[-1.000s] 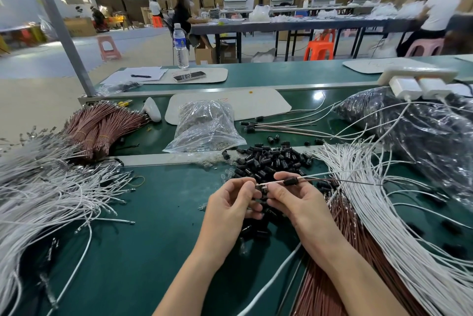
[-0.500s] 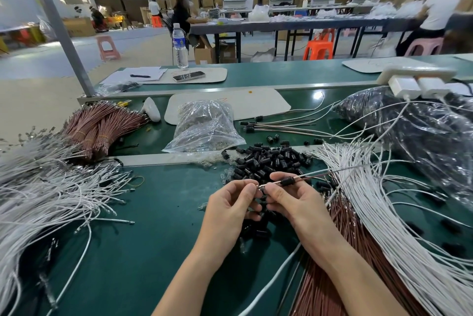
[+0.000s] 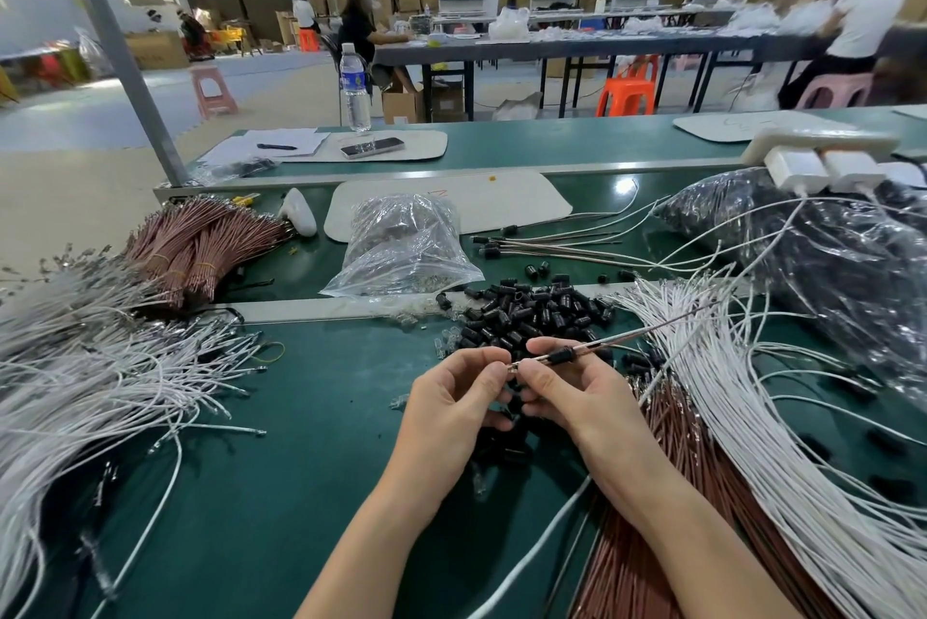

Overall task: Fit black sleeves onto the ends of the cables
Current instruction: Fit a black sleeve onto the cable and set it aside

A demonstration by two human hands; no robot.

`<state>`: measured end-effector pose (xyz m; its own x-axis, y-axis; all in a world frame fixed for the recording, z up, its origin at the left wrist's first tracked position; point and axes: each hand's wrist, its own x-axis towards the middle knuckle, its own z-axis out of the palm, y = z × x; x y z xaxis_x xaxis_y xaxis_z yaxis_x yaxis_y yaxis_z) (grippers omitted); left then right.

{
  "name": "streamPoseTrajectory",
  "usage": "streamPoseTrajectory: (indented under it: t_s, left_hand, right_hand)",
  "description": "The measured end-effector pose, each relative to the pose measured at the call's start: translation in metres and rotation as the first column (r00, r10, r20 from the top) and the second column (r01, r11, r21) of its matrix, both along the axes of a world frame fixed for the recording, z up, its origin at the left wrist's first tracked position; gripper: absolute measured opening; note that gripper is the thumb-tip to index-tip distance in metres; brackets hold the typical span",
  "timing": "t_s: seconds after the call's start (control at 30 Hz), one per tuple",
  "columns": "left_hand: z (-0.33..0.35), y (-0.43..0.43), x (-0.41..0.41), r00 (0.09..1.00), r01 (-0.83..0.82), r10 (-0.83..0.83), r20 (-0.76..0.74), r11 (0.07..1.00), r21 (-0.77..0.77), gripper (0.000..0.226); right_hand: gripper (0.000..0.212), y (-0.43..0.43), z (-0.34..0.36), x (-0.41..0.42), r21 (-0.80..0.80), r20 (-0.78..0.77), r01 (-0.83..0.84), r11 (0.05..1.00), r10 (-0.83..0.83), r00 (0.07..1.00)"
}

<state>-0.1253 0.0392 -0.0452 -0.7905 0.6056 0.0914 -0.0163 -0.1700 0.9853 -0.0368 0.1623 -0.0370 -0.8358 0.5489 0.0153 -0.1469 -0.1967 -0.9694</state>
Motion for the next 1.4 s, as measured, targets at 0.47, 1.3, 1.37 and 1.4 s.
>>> streamPoseTrajectory:
  t_s: [0.47,1.3,1.37,1.4]
  left_hand:
    - [0.0004,-0.0021,-0.001,0.999,0.047,-0.047,0.003,0.998,-0.036,0.015]
    - [0.0079,-0.0062,-0.0008,0.995,0.098,-0.098,-0.002,0.992,-0.079,0.025]
    - [0.0081,-0.0062,-0.0003,0.995,0.101,-0.102,-0.008,0.991,-0.085,0.027]
    - [0.0082,-0.0058,0.0,0.995,0.098,-0.099,-0.013,0.991,-0.09,0.028]
  right_hand:
    - [0.027,0.0045,-0.0047,-0.0027,-0.109,-0.019,-0.008,0.994,0.006,1.0]
    - [0.017,0.0034,-0.0061,-0.0022,0.057,0.005,-0.008,0.998,0.007,1.0]
    - [0.018,0.003,-0.0055,-0.0017,0.045,0.0,-0.01,0.999,0.01,1.0]
    - [0.018,0.003,-0.0051,-0.0015,0.04,-0.002,-0.01,0.999,0.011,1.0]
